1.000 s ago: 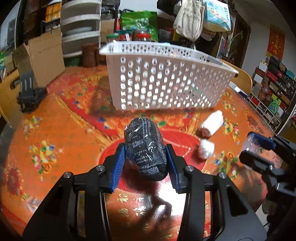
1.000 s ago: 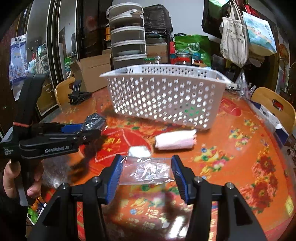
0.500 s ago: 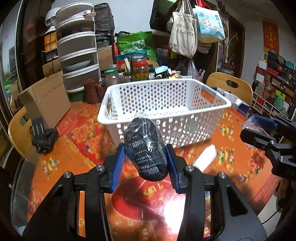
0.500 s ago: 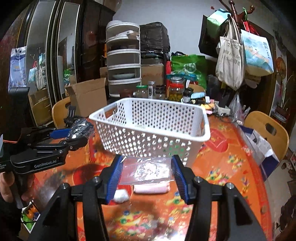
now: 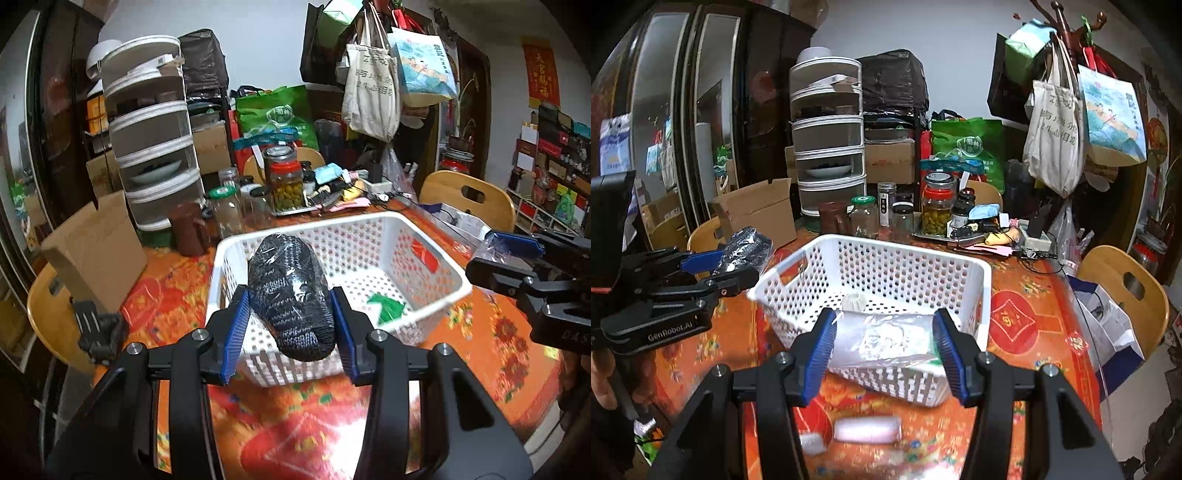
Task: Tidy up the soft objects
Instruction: 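Lower the black bundle and plastic bag into the basket while both tools open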
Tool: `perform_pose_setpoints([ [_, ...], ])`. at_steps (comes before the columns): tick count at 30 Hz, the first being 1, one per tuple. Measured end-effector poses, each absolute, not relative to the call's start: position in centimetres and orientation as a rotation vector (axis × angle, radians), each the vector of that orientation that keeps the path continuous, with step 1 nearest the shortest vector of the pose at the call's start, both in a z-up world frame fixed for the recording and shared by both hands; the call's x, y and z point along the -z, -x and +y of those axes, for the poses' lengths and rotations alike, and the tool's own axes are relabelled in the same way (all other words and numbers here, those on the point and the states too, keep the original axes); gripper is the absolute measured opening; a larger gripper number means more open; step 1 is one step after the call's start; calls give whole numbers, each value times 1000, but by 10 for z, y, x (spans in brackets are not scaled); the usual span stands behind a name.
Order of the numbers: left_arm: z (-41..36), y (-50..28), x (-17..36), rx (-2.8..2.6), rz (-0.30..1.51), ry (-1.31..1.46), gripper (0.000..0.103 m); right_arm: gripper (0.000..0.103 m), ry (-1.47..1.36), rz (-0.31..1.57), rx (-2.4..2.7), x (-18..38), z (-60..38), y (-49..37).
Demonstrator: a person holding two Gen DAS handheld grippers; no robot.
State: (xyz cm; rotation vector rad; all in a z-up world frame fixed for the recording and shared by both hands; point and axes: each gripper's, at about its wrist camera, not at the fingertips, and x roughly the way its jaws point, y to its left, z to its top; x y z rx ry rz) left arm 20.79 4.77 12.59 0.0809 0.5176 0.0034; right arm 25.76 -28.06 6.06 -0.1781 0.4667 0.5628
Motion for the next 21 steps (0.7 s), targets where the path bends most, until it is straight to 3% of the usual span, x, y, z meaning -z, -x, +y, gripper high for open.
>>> perform_pose_setpoints([
  [10, 40, -294, -125, -38, 648, -104, 41, 54, 241, 585, -494, -56, -251, -323],
  [21, 53, -364, -77, -41, 834, -56, 41, 54, 228, 726, -445, -29, -239, -377],
])
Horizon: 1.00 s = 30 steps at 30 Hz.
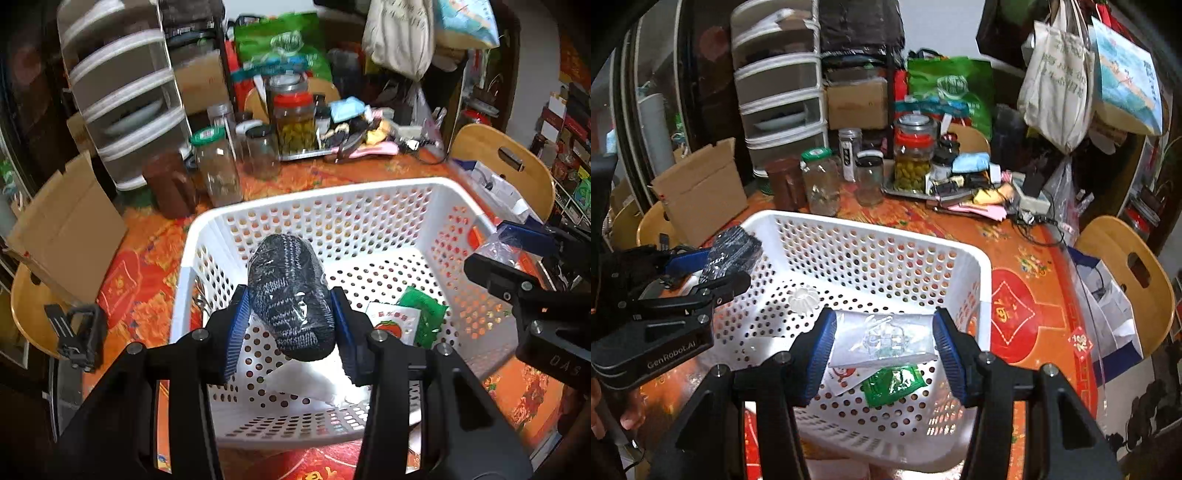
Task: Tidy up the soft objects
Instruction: 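Lower the black bundle and plastic bag into the basket while both tools open, then withdraw both tools from the basket toward the remaining items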
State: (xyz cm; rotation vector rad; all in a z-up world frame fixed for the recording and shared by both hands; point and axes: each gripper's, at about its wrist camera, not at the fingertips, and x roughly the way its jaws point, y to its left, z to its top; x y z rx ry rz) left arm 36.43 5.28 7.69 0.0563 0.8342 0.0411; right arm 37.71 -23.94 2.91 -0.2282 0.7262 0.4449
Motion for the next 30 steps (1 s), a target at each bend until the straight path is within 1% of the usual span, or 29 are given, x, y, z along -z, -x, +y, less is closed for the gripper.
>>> perform_pose_setpoints([
  [6, 65, -381, -50, -36, 904, 3, 41, 54, 218, 798, -440, -7, -237, -396],
  [8, 64, -385, -44, -18, 917, -1, 43, 55, 208, 814, -444, -3, -237, -401],
  [9, 63, -384, -44, -17, 917, -6, 51, 58, 203, 829, -451, -1, -237, -403],
  [10, 63, -384, -44, -21, 912, -11, 67, 69, 199, 848, -456, 0, -237, -404],
  [11, 61, -383, -45, -30, 901, -12, 75, 73, 191, 844, -454, -1, -239, -404],
  [12, 62, -380, -49, -37, 881, -10, 83, 73, 188, 830, -452, -3, -240, -402],
  [13, 63, -376, -54, -44, 851, -6, 86, 75, 180, 804, -452, -9, -244, -397],
  [18, 70, -338, -80, -47, 785, -8, 88, 80, 78, 715, -482, -37, -282, -363],
  [19, 71, -319, -83, -54, 768, -11, 90, 82, 42, 697, -494, -40, -294, -351],
  [20, 72, -303, -83, -47, 759, -10, 92, 86, 14, 685, -492, -41, -304, -341],
  [21, 73, -288, -82, -36, 753, -6, 98, 89, -6, 676, -489, -39, -314, -328],
  [22, 74, -266, -76, -12, 748, 13, 101, 94, -22, 669, -492, -34, -325, -314],
  [23, 76, -247, -67, 9, 747, 40, 103, 96, -33, 663, -497, -24, -335, -297],
  [26, 72, -207, -32, 67, 796, 89, 103, 97, -49, 698, -485, 21, -354, -260],
  [30, 47, -182, 16, 101, 854, 72, 103, 97, -122, 781, -470, 79, -365, -237],
])
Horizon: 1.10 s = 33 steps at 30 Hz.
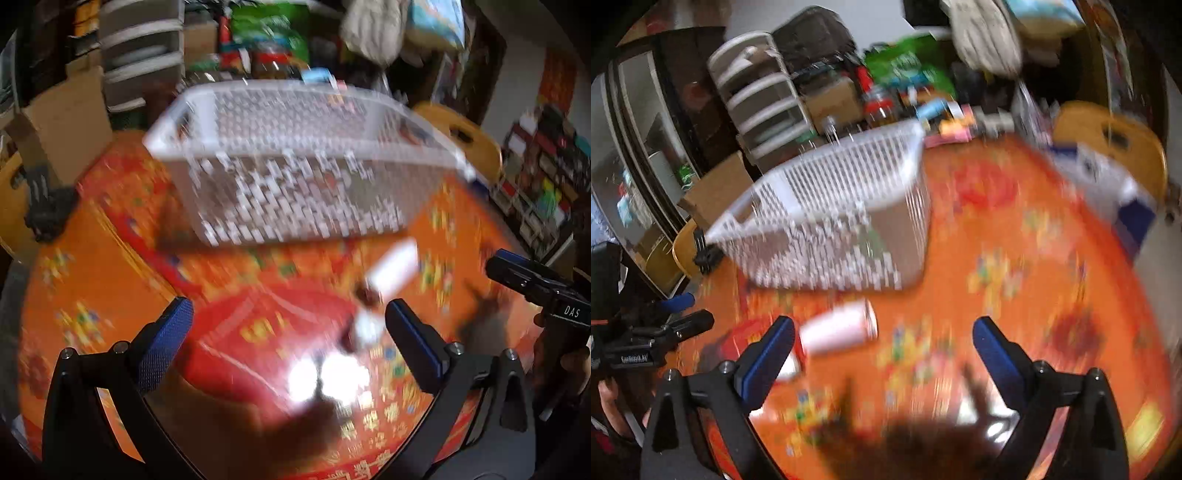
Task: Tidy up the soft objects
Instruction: 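Withdraw both tools from the basket toward the remaining items, then grasp the white wrapped ball with the left tool while the right grasps the pink-white rolled towel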
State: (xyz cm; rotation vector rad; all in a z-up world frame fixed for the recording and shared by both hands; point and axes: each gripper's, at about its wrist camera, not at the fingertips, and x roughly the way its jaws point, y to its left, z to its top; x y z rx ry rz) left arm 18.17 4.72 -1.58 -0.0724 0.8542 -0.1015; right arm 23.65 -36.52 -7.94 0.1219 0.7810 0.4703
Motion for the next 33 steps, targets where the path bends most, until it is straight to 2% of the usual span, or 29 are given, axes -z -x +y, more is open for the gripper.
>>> perform_pose_setpoints([
  [5, 13, -187, 56, 129, 930, 33, 103, 97, -123, 826, -446, 112, -364, -227],
  [12, -9, -187, 67, 136, 914, 6, 101, 97, -103, 814, -447, 115, -361, -227],
  [14, -13, -185, 69, 138, 911, 3, 96, 97, -110, 814, -450, 116, -361, -229],
  [17, -14, -196, 73, 146, 920, 9, 79, 97, -116, 809, -448, 117, -361, -231],
  [19, -15, -199, 75, 138, 916, 6, 61, 97, -115, 811, -448, 117, -360, -232],
  [20, -16, -198, 75, 143, 915, 4, 58, 97, -109, 814, -451, 116, -359, -232],
  [21, -16, -197, 75, 146, 910, -2, 49, 97, -103, 815, -450, 116, -358, -233],
  [22, -17, -197, 74, 151, 905, -6, 36, 97, -96, 813, -445, 116, -356, -233],
  [23, -17, -196, 74, 156, 899, -15, 29, 97, -94, 813, -444, 115, -355, -233],
  [33, 29, -181, 71, 88, 858, -28, 26, 97, 7, 830, -496, 118, -316, -242],
])
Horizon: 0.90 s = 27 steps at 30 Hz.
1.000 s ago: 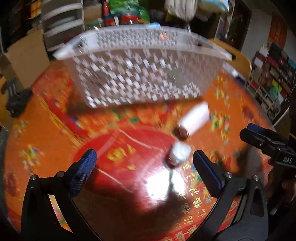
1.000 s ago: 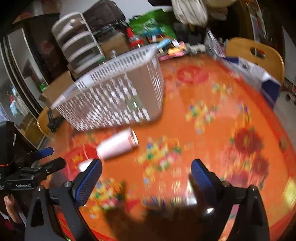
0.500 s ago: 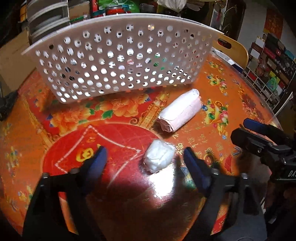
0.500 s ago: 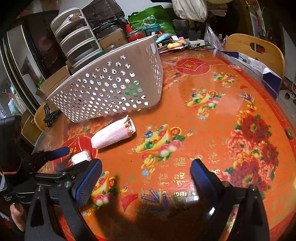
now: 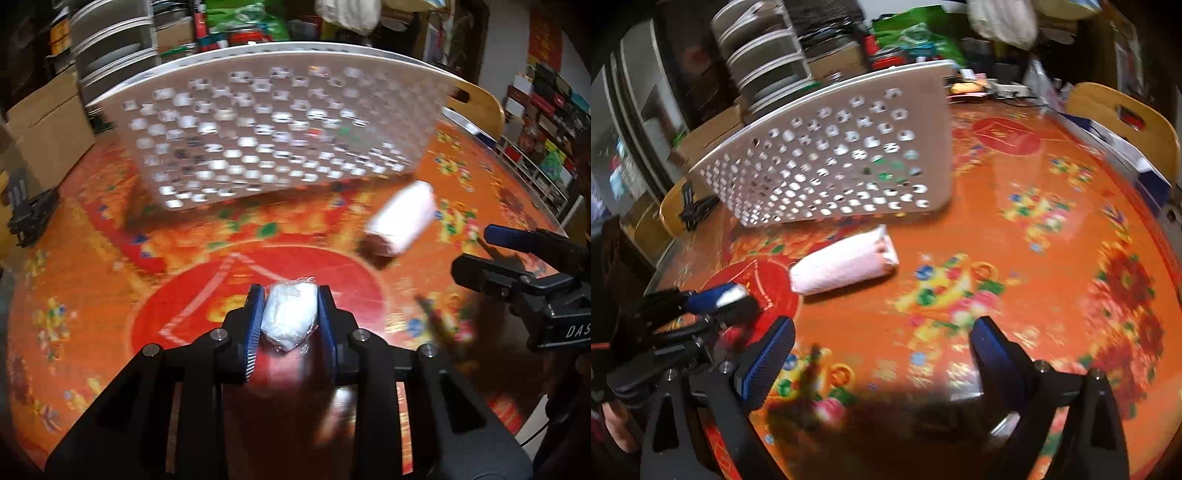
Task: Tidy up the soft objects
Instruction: 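Grasp the white wrapped ball with the left tool while the right grasps the pink-white rolled towel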
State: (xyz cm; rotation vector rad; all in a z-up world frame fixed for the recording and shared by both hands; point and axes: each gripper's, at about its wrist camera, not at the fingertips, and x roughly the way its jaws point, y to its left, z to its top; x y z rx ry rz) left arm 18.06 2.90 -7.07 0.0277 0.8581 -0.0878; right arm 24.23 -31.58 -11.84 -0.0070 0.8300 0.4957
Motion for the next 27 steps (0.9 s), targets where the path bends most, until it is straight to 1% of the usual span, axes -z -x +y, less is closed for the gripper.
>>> perform_pose_setpoints([
  [7, 68, -182, 78, 68, 864, 34, 27, 102, 85, 858, -530, 120, -279, -263],
  [15, 75, -183, 81, 99, 863, 78, 27, 102, 237, 865, -487, 126, -251, -275],
  [21, 81, -181, 81, 114, 859, 112, 27, 102, 269, 866, -498, 128, -244, -281],
  [24, 80, -181, 82, 114, 859, 115, 27, 99, 265, 862, -492, 127, -244, -282],
  [26, 80, -181, 82, 114, 859, 116, 27, 89, 275, 852, -474, 127, -244, -281],
  [27, 80, -181, 82, 116, 858, 116, 27, 87, 279, 848, -470, 126, -245, -281],
])
